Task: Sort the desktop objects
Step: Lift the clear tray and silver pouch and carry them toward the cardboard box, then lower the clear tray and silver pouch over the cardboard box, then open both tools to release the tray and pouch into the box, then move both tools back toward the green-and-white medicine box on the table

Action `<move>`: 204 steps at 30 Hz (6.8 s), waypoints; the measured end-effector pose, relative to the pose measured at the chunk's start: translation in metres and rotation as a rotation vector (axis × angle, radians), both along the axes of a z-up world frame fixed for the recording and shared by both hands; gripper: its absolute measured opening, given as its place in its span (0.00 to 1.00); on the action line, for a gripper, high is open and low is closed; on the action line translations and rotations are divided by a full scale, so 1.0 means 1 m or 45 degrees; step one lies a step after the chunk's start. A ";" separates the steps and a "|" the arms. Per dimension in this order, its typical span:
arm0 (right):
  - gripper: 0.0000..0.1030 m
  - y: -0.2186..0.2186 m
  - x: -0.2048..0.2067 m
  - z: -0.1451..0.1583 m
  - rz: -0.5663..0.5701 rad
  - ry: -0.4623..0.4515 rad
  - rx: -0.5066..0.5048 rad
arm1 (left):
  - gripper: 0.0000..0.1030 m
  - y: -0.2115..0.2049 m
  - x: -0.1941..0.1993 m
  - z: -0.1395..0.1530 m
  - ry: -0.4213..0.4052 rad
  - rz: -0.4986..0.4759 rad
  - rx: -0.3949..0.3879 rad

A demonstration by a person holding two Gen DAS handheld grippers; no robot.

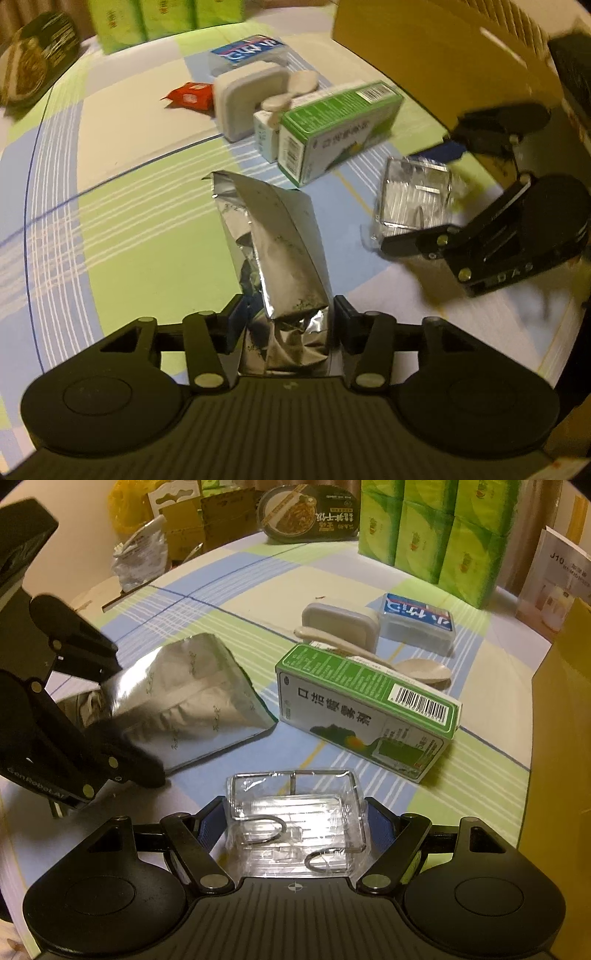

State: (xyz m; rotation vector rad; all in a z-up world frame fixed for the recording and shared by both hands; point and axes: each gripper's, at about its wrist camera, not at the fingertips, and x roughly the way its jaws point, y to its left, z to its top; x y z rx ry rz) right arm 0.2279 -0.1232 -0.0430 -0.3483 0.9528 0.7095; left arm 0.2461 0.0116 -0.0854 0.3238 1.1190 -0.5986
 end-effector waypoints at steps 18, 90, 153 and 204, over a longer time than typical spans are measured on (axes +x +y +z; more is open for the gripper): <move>0.62 -0.001 0.001 0.012 -0.033 -0.019 0.068 | 0.36 -0.008 -0.005 0.011 -0.076 -0.077 0.119; 0.62 -0.195 0.025 0.123 -0.582 -0.400 0.090 | 0.35 -0.203 -0.016 0.162 -0.353 -0.269 -0.081; 0.83 -0.252 0.036 0.107 -0.797 -0.271 0.178 | 0.46 -0.262 0.051 0.150 -0.232 -0.161 -0.256; 0.98 -0.150 0.006 0.142 -0.577 -0.526 0.389 | 0.95 -0.026 0.005 0.084 -0.308 0.334 -0.086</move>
